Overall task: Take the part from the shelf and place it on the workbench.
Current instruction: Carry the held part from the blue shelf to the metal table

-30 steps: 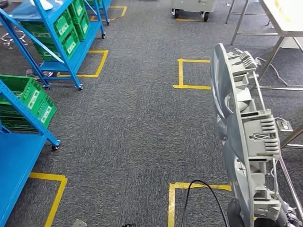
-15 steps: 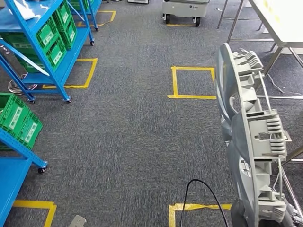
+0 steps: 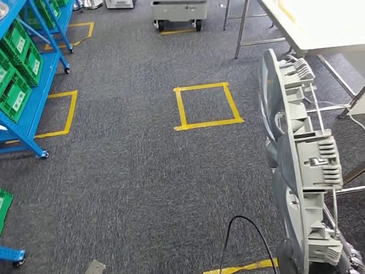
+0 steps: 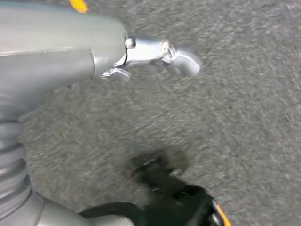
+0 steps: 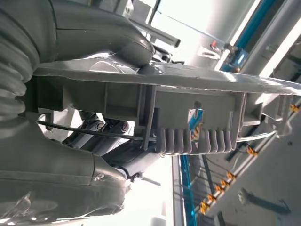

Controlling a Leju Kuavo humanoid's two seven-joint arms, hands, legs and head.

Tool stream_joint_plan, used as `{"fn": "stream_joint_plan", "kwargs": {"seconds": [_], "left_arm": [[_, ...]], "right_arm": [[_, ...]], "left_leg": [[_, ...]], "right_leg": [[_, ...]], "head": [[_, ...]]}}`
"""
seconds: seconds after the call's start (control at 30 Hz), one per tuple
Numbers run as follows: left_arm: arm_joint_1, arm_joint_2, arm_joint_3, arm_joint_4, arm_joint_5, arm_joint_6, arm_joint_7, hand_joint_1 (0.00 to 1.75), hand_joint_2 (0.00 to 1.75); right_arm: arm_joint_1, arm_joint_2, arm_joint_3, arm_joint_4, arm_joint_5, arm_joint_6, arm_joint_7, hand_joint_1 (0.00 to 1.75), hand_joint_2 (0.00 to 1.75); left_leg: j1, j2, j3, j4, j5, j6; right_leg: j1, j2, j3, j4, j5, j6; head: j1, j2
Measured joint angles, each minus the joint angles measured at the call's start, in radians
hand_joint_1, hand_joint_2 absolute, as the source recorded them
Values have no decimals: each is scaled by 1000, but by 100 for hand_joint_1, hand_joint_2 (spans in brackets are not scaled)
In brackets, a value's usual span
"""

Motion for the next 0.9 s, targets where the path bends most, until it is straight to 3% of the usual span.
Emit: {"fn": "stream_joint_plan", "kwargs": {"seconds": [0.03, 0.07, 0.1, 0.13, 0.2, 0.27, 0.3, 0.33, 0.37, 0.4, 0.5, 0.57, 0.63, 0.67, 0.7, 0.77, 0.8, 0.83, 0.87, 0.9], "left_arm": [[3, 1, 1, 1, 0, -1, 0, 0, 175], [4, 2, 1, 2, 0, -1, 0, 0, 175], [1, 3, 2, 2, 0, -1, -1, 0, 175], [-4, 2, 2, 2, 0, -3, -1, 0, 175], [-16, 3, 2, 2, 0, -8, -3, 0, 175], [-19, 4, 2, 2, 0, -15, -3, 0, 175], [-18, 5, 2, 2, 0, -18, -3, 0, 175], [-18, 5, 2, 2, 0, -21, -3, 0, 175], [-18, 6, 2, 2, 0, -22, -3, 0, 175], [-18, 5, 2, 2, 0, -24, -3, 0, 175], [-16, 4, 2, 2, -1, -27, -2, 0, 175], [-13, 4, 2, 2, -2, -29, 0, 0, 175], [-10, 4, 3, 2, -5, -29, 1, 0, 175], [-9, 4, 3, 2, -5, -29, 1, 0, 175], [-7, 4, 4, 3, -7, -29, 1, 0, 175], [-6, 4, 5, 3, -11, -29, 2, 0, 175], [-5, 4, 5, 3, -13, -28, 2, 0, 175], [-5, 4, 5, 3, -14, -27, 3, 0, 175], [-6, 5, 6, 2, -16, -27, 3, 0, 175], [-6, 6, 6, 2, -17, -26, 3, 0, 175]], "right_arm": [[0, 0, 0, 0, 0, 0, 0, 175, 175], [1, 0, -1, -1, -1, 0, 0, 175, 175], [4, 0, -1, -2, -1, 0, 0, 175, 175], [7, 0, -1, -2, -1, 0, 1, 175, 175], [9, 0, -2, -2, -3, 0, 1, 175, 175], [8, 0, -4, -2, -7, 0, 1, 175, 175], [8, 0, -5, -2, -10, 0, 0, 175, 175], [10, 0, -6, -2, -13, 0, -2, 175, 175], [11, 0, -8, -1, -17, 0, -4, 175, 175], [13, 0, -9, -2, -21, 0, -7, 175, 175], [18, 1, -10, -3, -29, 0, -12, 175, 175], [21, 2, -12, -4, -32, 0, -14, 175, 175], [24, 3, -13, -5, -34, 0, -16, 175, 175], [25, 3, -14, -5, -35, 0, -16, 175, 175], [26, 5, -15, -5, -36, 0, -17, 175, 175], [30, 13, -16, -7, -43, 0, -17, 175, 175], [32, 18, -18, -10, -49, 0, -18, 175, 175], [35, 24, -20, -12, -56, 0, -18, 175, 175], [37, 28, -23, -15, -62, 0, -18, 175, 175], [39, 32, -26, -18, -69, 0, -18, 175, 175]], "left_leg": [[1, -14, -13, -42, 109, 1], [2, -18, -19, -66, 168, 4], [1, -12, -16, -68, 188, 8], [1, -4, -12, -67, 193, 14], [1, 17, -8, -70, 191, 27], [-3, 38, -7, -71, 185, 37], [-6, 48, -8, -71, 183, 40], [-8, 58, -10, -71, 182, 41], [-10, 66, -12, -71, 182, 42], [-10, 73, -14, -71, 183, 42], [-10, 89, -10, -74, 194, 35], [-5, 98, 2, -80, 207, 24], [1, 104, 9, -87, 215, 9], [2, 98, 8, -81, 197, 2], [2, 88, 3, -56, 156, -4], [3, 64, -19, 61, 34, -12], [2, 59, -28, 133, -14, -14], [2, 56, -29, 189, -36, -14], [1, 55, -16, 217, -34, -12], [1, 52, 14, 210, -16, -9]], "right_leg": [[-1, 12, 3, 8, -22, 5], [-1, 24, 8, 15, -39, 10], [-2, 35, 11, 14, -52, 15], [-3, 31, 17, 15, -64, 19], [0, -19, 8, 55, -111, 29], [3, -75, -39, 163, -186, 35], [3, -83, -65, 218, -210, 36], [3, -86, -80, 249, -214, 35], [3, -87, -79, 243, -196, 35], [4, -90, -59, 196, -162, 33], [9, -133, 25, 9, -68, 30], [14, -145, 30, -12, -44, 24], [16, -128, 20, -15, -22, 13], [15, -119, 11, -17, -8, 5], [13, -110, 1, -20, 7, -1], [10, -89, -27, -20, 38, -11], [11, -79, -43, -20, 52, -13], [11, -69, -60, -19, 67, -13], [12, -59, -77, -18, 80, -12], [13, -49, -95, -18, 94, -10]], "head": [[-2, 0], [-3, 0], [-2, 0], [-1, 0], [3, 0], [4, 0], [4, 0], [4, 0], [4, 0], [4, 0], [4, 0], [6, 0], [11, 0], [11, 0], [9, 0], [6, 0], [4, 0], [4, 0], [4, 0], [4, 0]]}}
